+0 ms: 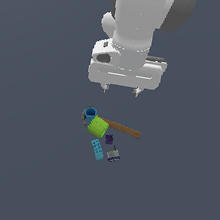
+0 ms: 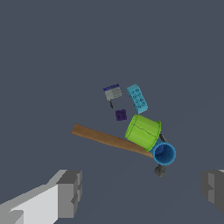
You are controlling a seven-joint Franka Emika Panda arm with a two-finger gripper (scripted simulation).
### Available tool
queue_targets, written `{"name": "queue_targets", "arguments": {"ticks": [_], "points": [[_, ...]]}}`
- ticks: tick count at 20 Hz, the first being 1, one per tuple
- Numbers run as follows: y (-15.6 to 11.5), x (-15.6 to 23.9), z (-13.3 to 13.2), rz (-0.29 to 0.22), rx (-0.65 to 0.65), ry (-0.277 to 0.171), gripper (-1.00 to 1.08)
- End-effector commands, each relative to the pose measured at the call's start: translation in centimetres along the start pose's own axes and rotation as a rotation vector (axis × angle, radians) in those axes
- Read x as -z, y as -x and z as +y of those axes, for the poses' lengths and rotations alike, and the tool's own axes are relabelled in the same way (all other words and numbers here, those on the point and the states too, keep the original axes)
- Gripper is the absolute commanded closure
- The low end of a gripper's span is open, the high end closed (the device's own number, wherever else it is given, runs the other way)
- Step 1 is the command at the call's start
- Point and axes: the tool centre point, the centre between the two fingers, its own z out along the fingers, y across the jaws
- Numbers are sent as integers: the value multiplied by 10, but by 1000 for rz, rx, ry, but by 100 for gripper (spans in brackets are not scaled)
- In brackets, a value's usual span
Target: Pick up a designated object from a clutter of objects.
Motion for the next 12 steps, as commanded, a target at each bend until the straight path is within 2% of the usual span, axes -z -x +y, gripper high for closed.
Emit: {"name": "queue_targets", "arguments": {"ticks": [1, 9, 12], "points": [[0, 0, 0, 0, 0, 0, -92], [-6, 6, 21, 14, 5, 21, -92], [-6, 7, 21, 14, 5, 22, -92]]}}
